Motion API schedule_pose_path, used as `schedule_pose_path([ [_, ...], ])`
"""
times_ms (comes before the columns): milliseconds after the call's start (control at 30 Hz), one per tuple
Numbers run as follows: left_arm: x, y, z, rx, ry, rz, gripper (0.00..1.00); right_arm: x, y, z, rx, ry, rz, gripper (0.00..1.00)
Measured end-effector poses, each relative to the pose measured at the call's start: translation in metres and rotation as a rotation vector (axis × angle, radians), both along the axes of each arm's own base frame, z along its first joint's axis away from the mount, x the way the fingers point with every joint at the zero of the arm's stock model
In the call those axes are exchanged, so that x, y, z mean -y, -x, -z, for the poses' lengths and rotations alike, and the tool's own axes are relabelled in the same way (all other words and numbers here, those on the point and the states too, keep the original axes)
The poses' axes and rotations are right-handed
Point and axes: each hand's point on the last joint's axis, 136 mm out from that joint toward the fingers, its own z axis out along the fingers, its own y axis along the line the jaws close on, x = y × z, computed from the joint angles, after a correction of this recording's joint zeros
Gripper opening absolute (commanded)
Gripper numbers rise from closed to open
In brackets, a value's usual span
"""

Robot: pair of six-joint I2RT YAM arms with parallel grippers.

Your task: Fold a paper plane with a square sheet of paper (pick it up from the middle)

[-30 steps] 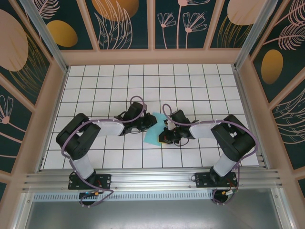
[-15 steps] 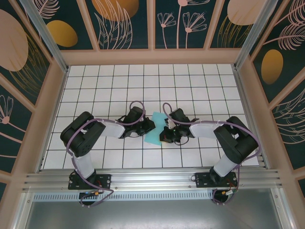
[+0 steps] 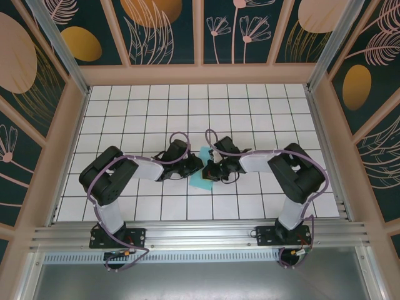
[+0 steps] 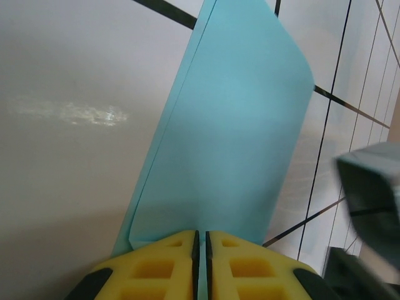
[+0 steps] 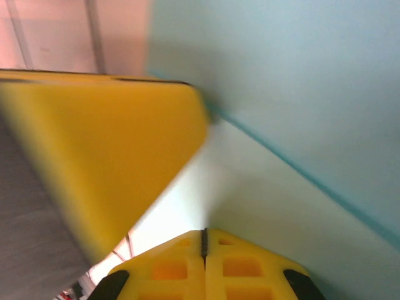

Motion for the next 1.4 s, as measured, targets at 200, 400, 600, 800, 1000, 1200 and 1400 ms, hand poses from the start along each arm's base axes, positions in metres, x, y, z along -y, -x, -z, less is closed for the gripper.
schedule_pose_path([
  [200,-0.001,-0.002,0.000,0.006,-0.007,-0.009,0.16,0.000,0.001,-0.001,0.018,-0.012,-0.002,0.00],
  [400,-0.002,-0.002,0.001,0.006,-0.012,-0.014,0.15,0.006,0.008,-0.002,0.030,-0.004,-0.002,0.02],
  [600,-0.002,-0.002,0.001,0.004,-0.012,-0.015,0.15,0.019,0.023,-0.002,0.023,0.001,-0.003,0.06],
  [800,-0.002,-0.002,0.001,0.005,-0.011,-0.014,0.16,0.020,0.030,-0.006,0.019,0.006,-0.022,0.08],
  [1000,0.000,-0.003,-0.001,0.006,-0.011,-0.013,0.20,-0.001,0.003,-0.039,0.094,-0.037,-0.027,0.09],
  [1200,-0.002,-0.006,-0.006,0.020,-0.028,-0.025,0.32,0.007,0.007,-0.040,0.112,-0.026,-0.011,0.08],
  [1400,-0.005,-0.010,-0.038,0.086,-0.016,-0.034,0.41,0.031,0.029,-0.039,0.109,-0.015,0.022,0.05],
])
